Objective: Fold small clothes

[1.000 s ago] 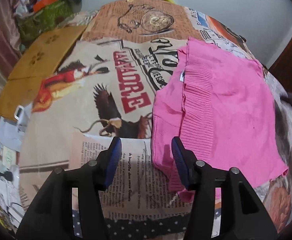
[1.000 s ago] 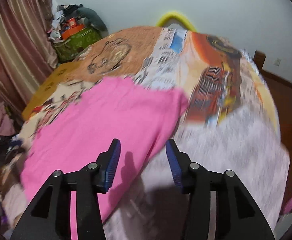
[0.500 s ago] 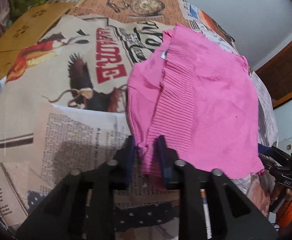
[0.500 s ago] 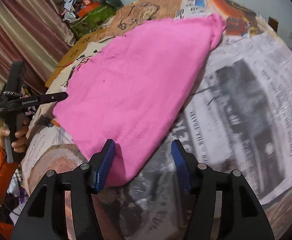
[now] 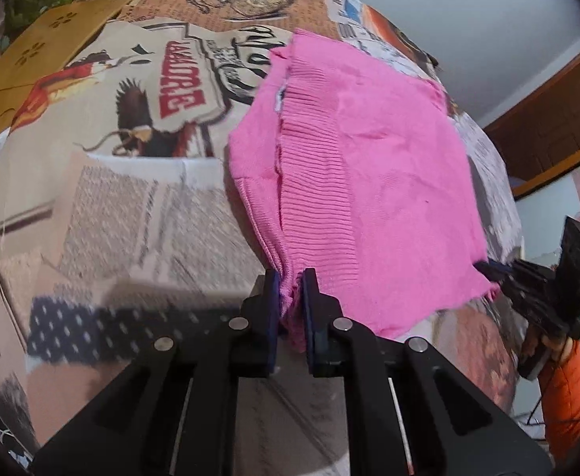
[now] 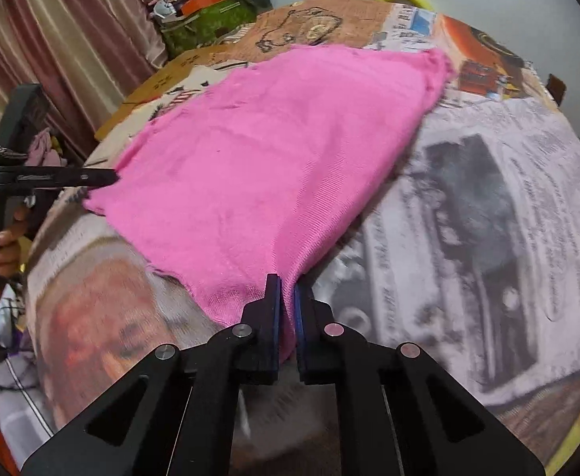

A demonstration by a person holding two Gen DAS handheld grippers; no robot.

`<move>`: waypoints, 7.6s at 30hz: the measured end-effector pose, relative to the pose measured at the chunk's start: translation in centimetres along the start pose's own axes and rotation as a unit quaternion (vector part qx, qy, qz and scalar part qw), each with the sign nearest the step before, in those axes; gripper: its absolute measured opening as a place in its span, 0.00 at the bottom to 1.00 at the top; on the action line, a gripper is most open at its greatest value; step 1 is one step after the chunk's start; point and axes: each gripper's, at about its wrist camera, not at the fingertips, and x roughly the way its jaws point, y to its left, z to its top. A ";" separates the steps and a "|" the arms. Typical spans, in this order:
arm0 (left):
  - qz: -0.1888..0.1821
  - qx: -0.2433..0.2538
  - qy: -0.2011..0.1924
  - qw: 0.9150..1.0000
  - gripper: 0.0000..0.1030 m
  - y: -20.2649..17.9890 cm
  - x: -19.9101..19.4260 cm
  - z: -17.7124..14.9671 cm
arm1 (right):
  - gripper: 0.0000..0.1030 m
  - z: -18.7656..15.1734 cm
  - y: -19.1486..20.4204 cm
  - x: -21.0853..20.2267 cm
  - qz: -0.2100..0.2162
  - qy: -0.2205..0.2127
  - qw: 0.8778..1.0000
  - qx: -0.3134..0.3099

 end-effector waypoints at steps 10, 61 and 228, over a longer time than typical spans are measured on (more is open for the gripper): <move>0.117 0.080 -0.041 0.989 0.13 -2.2 -2.9 -1.6 | 0.05 -2.2 -1.9 -3.5 -0.019 -0.027 0.998 0.052; 0.102 0.201 -0.140 0.964 0.10 -8.9 -4.0 4.4 | 0.07 3.1 1.2 -5.3 -0.020 -0.105 0.994 -0.029; 0.146 -0.011 -0.076 0.986 0.38 13.5 3.1 11.6 | 0.06 13.7 4.9 12.3 -0.036 -0.063 0.997 0.040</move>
